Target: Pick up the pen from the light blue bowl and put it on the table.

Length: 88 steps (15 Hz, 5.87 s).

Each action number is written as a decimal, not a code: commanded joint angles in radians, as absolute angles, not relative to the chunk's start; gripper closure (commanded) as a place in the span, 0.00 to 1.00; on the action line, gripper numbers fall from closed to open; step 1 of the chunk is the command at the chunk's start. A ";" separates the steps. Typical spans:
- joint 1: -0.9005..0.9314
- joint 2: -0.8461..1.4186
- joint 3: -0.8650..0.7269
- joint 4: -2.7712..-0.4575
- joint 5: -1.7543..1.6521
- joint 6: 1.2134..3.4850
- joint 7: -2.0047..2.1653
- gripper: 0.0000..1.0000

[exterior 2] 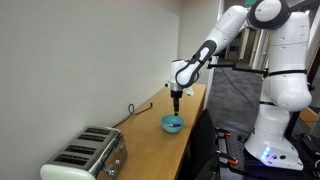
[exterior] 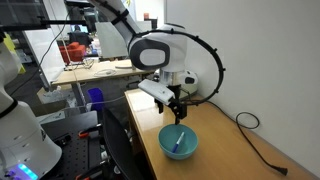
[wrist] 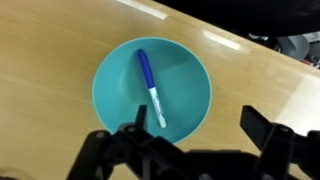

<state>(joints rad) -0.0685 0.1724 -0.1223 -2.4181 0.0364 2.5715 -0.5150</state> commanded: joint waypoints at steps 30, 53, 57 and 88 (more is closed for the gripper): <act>-0.225 0.630 -0.006 -2.124 -0.126 2.667 -0.519 1.00; -0.359 0.424 -0.014 -2.085 -0.043 2.503 -0.688 0.97; -0.314 0.492 -0.015 -1.944 -0.123 2.436 -0.721 0.97; -0.279 0.978 0.013 -1.300 -0.246 2.252 -0.747 0.25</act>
<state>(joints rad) -0.2691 1.0190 0.0060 -1.2596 -0.2552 2.2457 -0.7240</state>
